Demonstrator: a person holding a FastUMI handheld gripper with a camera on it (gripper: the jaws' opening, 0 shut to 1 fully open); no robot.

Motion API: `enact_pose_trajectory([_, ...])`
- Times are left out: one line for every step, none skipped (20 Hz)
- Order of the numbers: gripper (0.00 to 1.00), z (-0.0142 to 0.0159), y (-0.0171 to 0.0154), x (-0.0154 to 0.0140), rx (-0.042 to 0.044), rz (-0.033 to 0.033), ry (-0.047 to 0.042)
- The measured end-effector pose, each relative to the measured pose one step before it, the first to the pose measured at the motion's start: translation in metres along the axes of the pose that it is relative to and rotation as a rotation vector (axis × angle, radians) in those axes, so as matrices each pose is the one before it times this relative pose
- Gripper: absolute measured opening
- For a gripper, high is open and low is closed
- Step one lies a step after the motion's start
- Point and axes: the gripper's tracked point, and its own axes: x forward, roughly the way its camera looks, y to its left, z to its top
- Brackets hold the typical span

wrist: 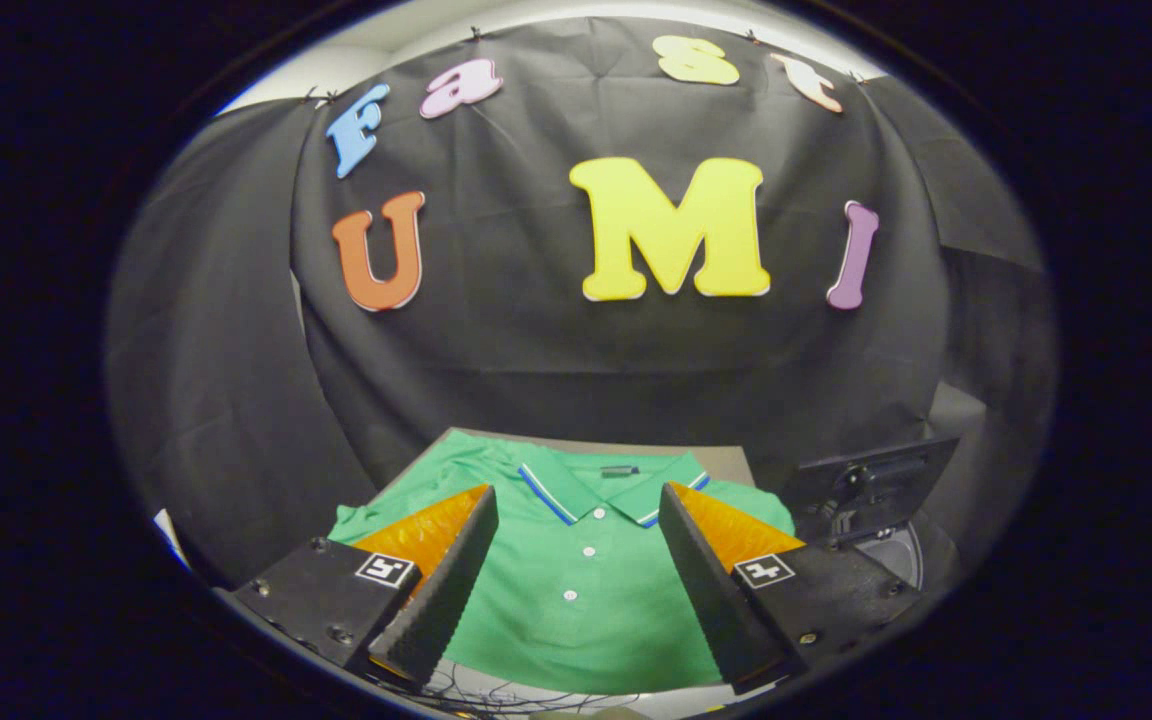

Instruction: Put the clothes into the washing machine and then close the washing machine lid.

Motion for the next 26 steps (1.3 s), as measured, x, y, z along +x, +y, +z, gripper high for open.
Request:
enact_pose_trajectory([1.0, -0.00824, 0.00119, 0.01131, 0.0049, -0.01216, 0.03251])
enact_pose_trajectory([1.0, -0.00816, 0.00027, 0.00956, 0.00516, -0.01148, 0.03247])
enact_pose_trajectory([1.0, -0.00507, -0.00075, 0.00851, 0.00503, -0.01145, 0.02688])
enact_pose_trajectory([1.0, -0.00663, -0.00083, 0.00842, 0.00219, -0.01521, 0.02316])
enact_pose_trajectory([1.0, -0.00591, -0.00273, 0.00782, -0.00271, -0.02012, 0.02312])
enact_pose_trajectory([1.0, -0.00707, -0.00291, 0.00528, -0.00654, -0.01701, 0.02402])
enact_pose_trajectory([1.0, -0.00607, -0.00324, 0.00494, -0.00545, -0.01928, 0.02575])
enact_pose_trajectory([1.0, -0.00723, -0.00042, 0.00498, 0.00255, -0.01246, 0.02591])
enact_pose_trajectory([1.0, -0.00557, 0.00034, 0.00204, 0.00073, 0.00094, 0.0184])
enact_pose_trajectory([1.0, 0.00691, -0.00122, 0.0011, -0.00205, -0.01128, -0.02787])
enact_pose_trajectory([1.0, -0.00303, 0.0, -0.00171, -0.00261, -0.00502, 0.01734])
enact_pose_trajectory([1.0, -0.00064, 0.00046, 0.00047, 0.00101, -0.0019, -0.00669])
enact_pose_trajectory([1.0, -0.00145, 0.00048, -0.00095, 0.00461, 0.00099, 0.00744])
enact_pose_trajectory([1.0, -0.00057, 0.00095, 0.0004, -0.00496, 0.00357, 0.00313])
enact_pose_trajectory([0.99, 0.00036, -0.0011, 0.00062, 0.00064, 0.00439, -0.00124])
enact_pose_trajectory([0.99, -0.00139, 0.00048, 0.00001, 0.01072, 0.0017, 0.00362])
enact_pose_trajectory([0.99, 0.00009, 0.00032, 0.00047, 0.00616, 0.00317, 0.00289])
enact_pose_trajectory([0.98, -0.00045, -0.00038, -0.00044, -0.00282, 0.0018, 0.00185])
enact_pose_trajectory([0.97, -0.00152, -0.00032, 0.00034, -0.00664, 0.00198, 0.0095])
enact_pose_trajectory([0.96, -0.00109, -0.00109, -0.00142, -0.00818, 0.00282, 0.00948])
enact_pose_trajectory([0.94, -0.00098, -0.00166, 0.00063, -0.00612, 0.00108, 0.00769])
enact_pose_trajectory([0.81, 0.00184, -0.00184, -0.00298, 0.00086, 0.00097, 0.00222])
enact_pose_trajectory([0.67, -0.00015, -0.0042, -0.00026, 0.01924, -0.0058, -0.0034])
enact_pose_trajectory([0.54, -0.00182, 0.00047, 0.00104, 0.0057, 0.00304, 0.00068])
enact_pose_trajectory([0.44, 0.00157, -0.00053, -0.0002, -0.00114, 0.00816, -0.00251])
enact_pose_trajectory([0.35, 0.00076, -0.00163, -0.00046, 0.00675, 0.0089, -0.00148])
